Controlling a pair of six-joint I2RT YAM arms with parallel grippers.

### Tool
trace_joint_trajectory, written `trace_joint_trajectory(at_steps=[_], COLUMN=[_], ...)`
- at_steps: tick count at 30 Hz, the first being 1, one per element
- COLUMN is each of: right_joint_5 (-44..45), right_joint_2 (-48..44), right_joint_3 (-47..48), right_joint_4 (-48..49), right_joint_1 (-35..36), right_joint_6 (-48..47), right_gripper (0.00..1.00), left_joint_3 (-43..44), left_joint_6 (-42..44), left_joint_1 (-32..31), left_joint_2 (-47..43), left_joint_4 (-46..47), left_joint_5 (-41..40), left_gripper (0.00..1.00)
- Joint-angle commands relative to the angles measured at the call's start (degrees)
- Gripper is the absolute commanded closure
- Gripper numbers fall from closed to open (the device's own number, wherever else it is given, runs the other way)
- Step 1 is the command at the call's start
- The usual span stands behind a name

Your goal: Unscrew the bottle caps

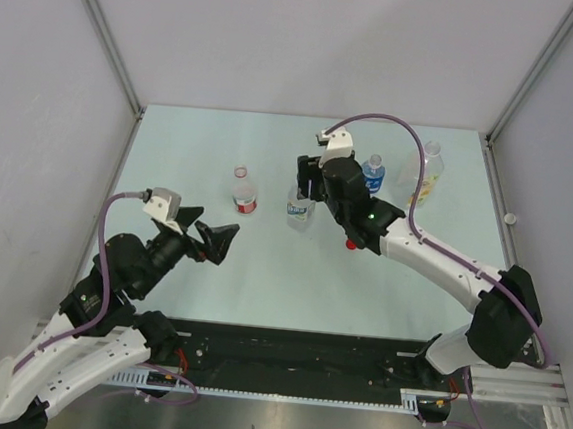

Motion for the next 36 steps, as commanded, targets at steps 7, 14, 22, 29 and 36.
trace_joint_trajectory(at_steps=[7,14,22,29,36], right_joint_5=[-5.57,-5.49,-6.80,-7.15,-6.89], right_joint_2=[3.16,6.15,8.26,9.05,5.72], right_joint_3=[0.43,0.43,0.43,0.43,0.43], right_joint_4=[3.91,5.13,6.11,5.58,3.74], right_joint_1=[-1.12,-1.65,-2.97,-3.15,-2.45], right_joint_6=[4.00,4.00,3.82,3.74,3.47], right_gripper=[0.28,0.29,0.39,0.64,0.98], left_joint_3=[-1.22,-2.10,-2.27,-2.71,-2.80], left_joint_6=[-1.62,-2.06,-1.71,-1.62,-1.45], left_joint_1=[0.05,0.05,0.05,0.05,0.05], left_joint_2=[-0.94,-0.77,-1.55,-1.12,-1.20], left_joint_4=[2.10,2.28,1.57,1.93,2.28], left_joint_5=[1.63,2.42,2.25,2.69,1.99], left_gripper=[0.00,0.00,0.00,0.00,0.00])
